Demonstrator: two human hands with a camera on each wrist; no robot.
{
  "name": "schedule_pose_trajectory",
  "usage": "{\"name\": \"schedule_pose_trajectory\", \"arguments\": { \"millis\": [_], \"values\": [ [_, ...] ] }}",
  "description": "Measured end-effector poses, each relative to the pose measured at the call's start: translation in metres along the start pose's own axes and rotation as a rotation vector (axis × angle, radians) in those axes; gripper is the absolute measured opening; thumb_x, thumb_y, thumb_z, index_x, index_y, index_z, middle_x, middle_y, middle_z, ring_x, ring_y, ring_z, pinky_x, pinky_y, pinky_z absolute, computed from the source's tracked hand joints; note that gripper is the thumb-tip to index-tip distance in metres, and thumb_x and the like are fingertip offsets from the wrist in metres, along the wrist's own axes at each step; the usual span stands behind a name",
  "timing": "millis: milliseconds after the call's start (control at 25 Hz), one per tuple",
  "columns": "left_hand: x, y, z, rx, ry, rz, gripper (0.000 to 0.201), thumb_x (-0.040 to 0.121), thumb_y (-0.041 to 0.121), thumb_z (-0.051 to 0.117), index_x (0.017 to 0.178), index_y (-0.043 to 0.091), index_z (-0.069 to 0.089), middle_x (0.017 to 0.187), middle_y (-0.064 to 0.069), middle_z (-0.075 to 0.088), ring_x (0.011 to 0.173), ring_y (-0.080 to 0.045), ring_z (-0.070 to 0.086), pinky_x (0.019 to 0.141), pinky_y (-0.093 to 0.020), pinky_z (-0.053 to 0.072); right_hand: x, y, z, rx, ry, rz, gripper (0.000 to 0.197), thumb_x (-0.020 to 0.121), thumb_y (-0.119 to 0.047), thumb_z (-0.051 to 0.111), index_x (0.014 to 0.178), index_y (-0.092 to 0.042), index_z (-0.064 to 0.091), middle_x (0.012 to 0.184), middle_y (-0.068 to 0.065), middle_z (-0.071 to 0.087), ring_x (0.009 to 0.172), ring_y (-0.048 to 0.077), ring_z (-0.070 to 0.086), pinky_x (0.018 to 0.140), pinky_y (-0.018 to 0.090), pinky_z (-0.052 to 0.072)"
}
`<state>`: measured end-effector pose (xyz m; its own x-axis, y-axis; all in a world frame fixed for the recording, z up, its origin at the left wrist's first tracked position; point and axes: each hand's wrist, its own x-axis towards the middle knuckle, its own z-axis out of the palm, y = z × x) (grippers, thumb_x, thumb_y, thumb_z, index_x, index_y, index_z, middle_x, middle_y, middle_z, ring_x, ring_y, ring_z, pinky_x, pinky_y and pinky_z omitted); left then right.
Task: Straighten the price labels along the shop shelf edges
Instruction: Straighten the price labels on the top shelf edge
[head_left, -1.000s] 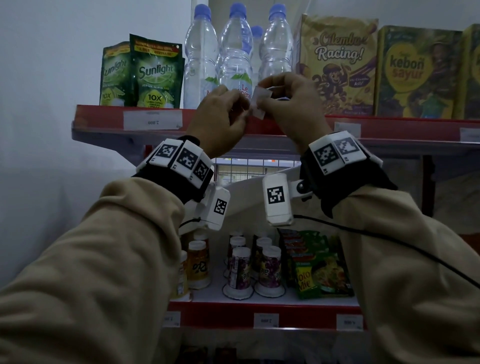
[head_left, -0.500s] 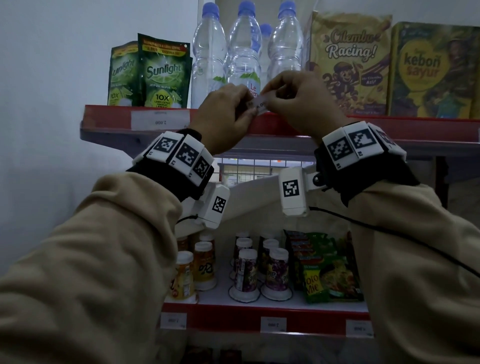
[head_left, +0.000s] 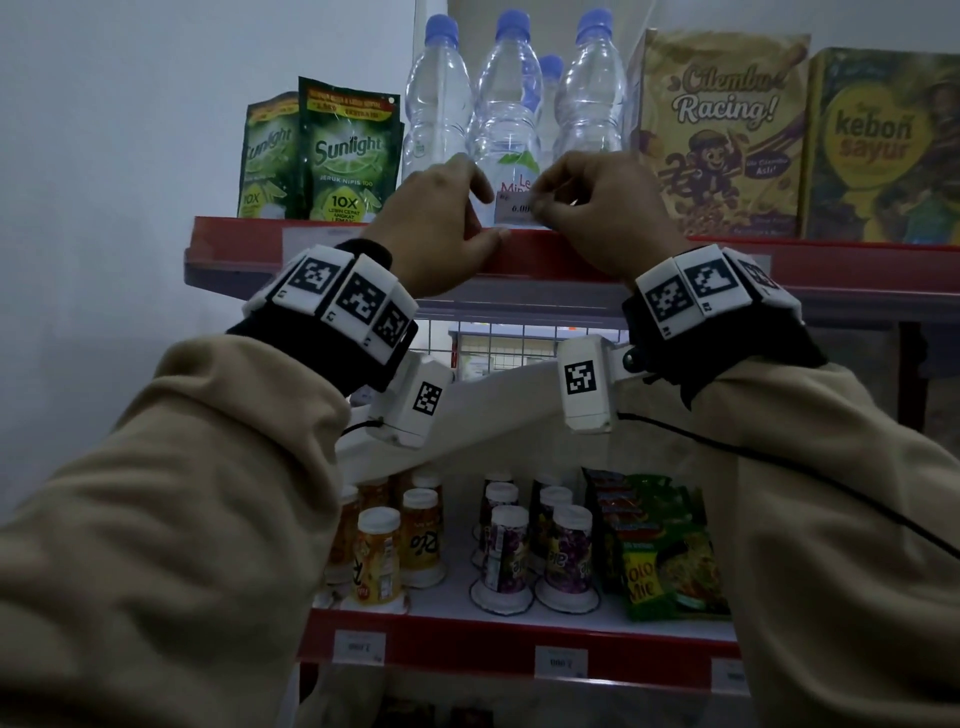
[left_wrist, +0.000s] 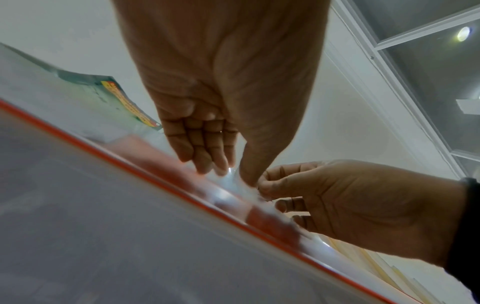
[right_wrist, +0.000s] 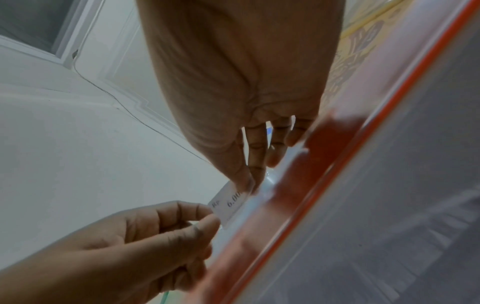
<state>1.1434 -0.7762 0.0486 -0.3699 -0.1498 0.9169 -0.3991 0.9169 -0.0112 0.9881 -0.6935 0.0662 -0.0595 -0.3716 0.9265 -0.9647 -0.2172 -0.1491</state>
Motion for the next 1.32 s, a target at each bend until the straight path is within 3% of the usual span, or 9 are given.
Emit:
{"name": "schedule_pose_trajectory", "arguments": {
  "millis": [120, 240, 320, 560, 720, 840, 1000, 1200, 1320],
  "values": [
    [-0.001, -0.001, 0.004, -0.009, 0.044, 0.023, 0.024, 0.093, 0.029, 0.055, 0.109, 0.011, 0.059, 0.089, 0.0, 0.053, 0.086, -0.015, 0.048, 0.077, -0.024, 0.034, 0.0, -0.003, -0.003, -0.062, -0.058, -0.025, 0.013, 0.084, -0.027, 0.066, 0.096, -0.023, 0.071, 0.084, -0.004, 0.066, 0.073, 0.004, 0.056, 0.07, 0.018, 0.044],
    [0.002, -0.002, 0.006, 0.043, 0.03, 0.034, 0.024, 0.096, 0.027, 0.049, 0.104, 0.008, 0.062, 0.096, -0.009, 0.051, 0.093, -0.022, 0.047, 0.078, -0.025, 0.029, -0.001, -0.005, -0.005, -0.084, -0.127, -0.065, 0.015, 0.086, -0.022, 0.064, 0.099, -0.018, 0.071, 0.084, -0.005, 0.062, 0.062, -0.005, 0.049, 0.056, -0.002, 0.033],
    [0.003, -0.003, 0.007, 0.074, 0.006, 0.042, 0.026, 0.097, 0.026, 0.047, 0.106, 0.006, 0.061, 0.105, -0.016, 0.054, 0.101, -0.029, 0.049, 0.083, -0.029, 0.032, -0.001, -0.006, -0.005, -0.115, -0.168, -0.064, 0.015, 0.087, -0.023, 0.064, 0.099, -0.017, 0.07, 0.085, -0.004, 0.061, 0.06, -0.006, 0.046, 0.051, -0.004, 0.03],
    [0.005, -0.003, 0.006, 0.097, -0.02, 0.054, 0.032, 0.099, 0.027, 0.042, 0.104, 0.0, 0.059, 0.107, -0.021, 0.053, 0.1, -0.032, 0.049, 0.08, -0.031, 0.031, 0.001, -0.008, -0.01, -0.225, -0.317, -0.077, 0.017, 0.088, -0.03, 0.064, 0.1, -0.018, 0.067, 0.094, -0.002, 0.059, 0.08, 0.009, 0.051, 0.054, 0.006, 0.033],
    [0.003, -0.003, 0.009, 0.119, -0.051, 0.047, 0.032, 0.099, 0.03, 0.042, 0.107, 0.003, 0.059, 0.109, -0.019, 0.051, 0.1, -0.032, 0.049, 0.08, -0.032, 0.033, -0.001, -0.009, -0.01, -0.245, -0.348, -0.077, 0.018, 0.09, -0.03, 0.062, 0.103, -0.019, 0.066, 0.092, -0.003, 0.059, 0.075, 0.007, 0.05, 0.05, 0.0, 0.031],
    [0.003, -0.003, 0.01, 0.153, -0.071, 0.047, 0.032, 0.098, 0.03, 0.043, 0.11, 0.005, 0.059, 0.11, -0.018, 0.05, 0.102, -0.032, 0.049, 0.08, -0.032, 0.034, -0.003, -0.008, -0.013, -0.202, -0.336, -0.064, 0.019, 0.088, -0.026, 0.066, 0.105, -0.017, 0.064, 0.089, -0.004, 0.058, 0.067, 0.001, 0.048, 0.057, 0.009, 0.035],
    [0.001, -0.003, 0.01, 0.19, -0.057, 0.087, 0.033, 0.098, 0.029, 0.042, 0.107, 0.002, 0.059, 0.108, -0.02, 0.05, 0.099, -0.034, 0.05, 0.08, -0.034, 0.037, -0.003, -0.01, -0.015, -0.267, -0.357, -0.066, 0.019, 0.087, -0.026, 0.065, 0.104, -0.017, 0.065, 0.094, -0.002, 0.057, 0.082, 0.01, 0.05, 0.071, 0.02, 0.036],
    [-0.002, -0.001, 0.009, 0.213, -0.041, 0.091, 0.033, 0.098, 0.028, 0.044, 0.103, 0.0, 0.06, 0.106, -0.02, 0.051, 0.097, -0.034, 0.05, 0.079, -0.035, 0.037, -0.004, -0.011, -0.016, -0.296, -0.375, -0.064, 0.018, 0.089, -0.029, 0.063, 0.104, -0.019, 0.066, 0.094, -0.003, 0.054, 0.085, 0.01, 0.048, 0.061, 0.017, 0.034],
    [-0.005, -0.001, 0.006, 0.147, -0.008, 0.049, 0.026, 0.096, 0.025, 0.047, 0.103, 0.003, 0.059, 0.105, -0.019, 0.053, 0.098, -0.032, 0.05, 0.081, -0.036, 0.038, -0.004, -0.01, -0.015, -0.292, -0.379, -0.073, 0.018, 0.09, -0.028, 0.062, 0.104, -0.018, 0.065, 0.095, -0.004, 0.054, 0.086, 0.01, 0.048, 0.07, 0.019, 0.034]
  ]
}}
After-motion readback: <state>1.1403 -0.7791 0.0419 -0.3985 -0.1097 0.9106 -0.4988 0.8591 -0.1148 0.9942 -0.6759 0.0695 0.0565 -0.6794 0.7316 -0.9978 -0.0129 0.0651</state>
